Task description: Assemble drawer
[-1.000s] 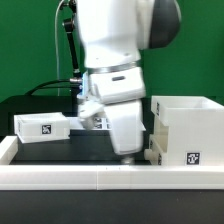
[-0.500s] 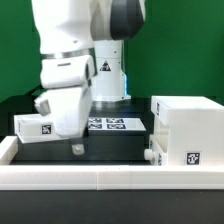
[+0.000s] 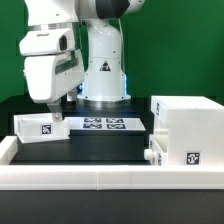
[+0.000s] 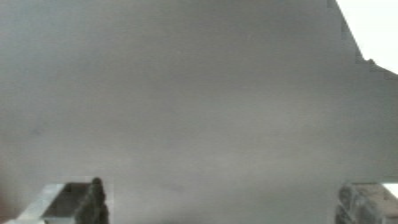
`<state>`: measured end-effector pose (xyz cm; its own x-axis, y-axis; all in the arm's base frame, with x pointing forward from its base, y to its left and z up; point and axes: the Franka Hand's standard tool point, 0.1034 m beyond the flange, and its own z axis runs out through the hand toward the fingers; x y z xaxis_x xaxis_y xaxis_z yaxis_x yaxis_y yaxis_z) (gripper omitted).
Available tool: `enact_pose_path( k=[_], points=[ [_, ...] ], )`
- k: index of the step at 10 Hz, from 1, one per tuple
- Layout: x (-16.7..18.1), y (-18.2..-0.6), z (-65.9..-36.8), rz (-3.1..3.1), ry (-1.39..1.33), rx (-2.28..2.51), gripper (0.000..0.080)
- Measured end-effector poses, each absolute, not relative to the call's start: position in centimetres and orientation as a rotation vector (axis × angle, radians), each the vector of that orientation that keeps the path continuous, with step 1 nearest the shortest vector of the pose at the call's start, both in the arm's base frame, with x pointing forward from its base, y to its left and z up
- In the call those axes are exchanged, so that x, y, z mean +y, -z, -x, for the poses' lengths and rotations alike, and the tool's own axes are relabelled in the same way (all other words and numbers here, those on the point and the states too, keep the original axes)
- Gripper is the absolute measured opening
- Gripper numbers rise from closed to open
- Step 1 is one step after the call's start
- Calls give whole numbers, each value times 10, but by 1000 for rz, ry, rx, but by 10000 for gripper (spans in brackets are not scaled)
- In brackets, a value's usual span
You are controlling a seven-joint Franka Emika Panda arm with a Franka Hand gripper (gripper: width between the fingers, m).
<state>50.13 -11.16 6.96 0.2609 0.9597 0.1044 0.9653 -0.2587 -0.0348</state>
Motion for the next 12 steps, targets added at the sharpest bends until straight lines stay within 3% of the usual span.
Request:
enact_pose_path(
  k=[5, 10, 12],
  points=[
    [-110, -68, -500, 2650, 73, -1481, 648],
    [-127, -71, -452, 2938, 47, -749, 648],
    [-125, -70, -454, 2962, 42, -634, 648]
  ],
)
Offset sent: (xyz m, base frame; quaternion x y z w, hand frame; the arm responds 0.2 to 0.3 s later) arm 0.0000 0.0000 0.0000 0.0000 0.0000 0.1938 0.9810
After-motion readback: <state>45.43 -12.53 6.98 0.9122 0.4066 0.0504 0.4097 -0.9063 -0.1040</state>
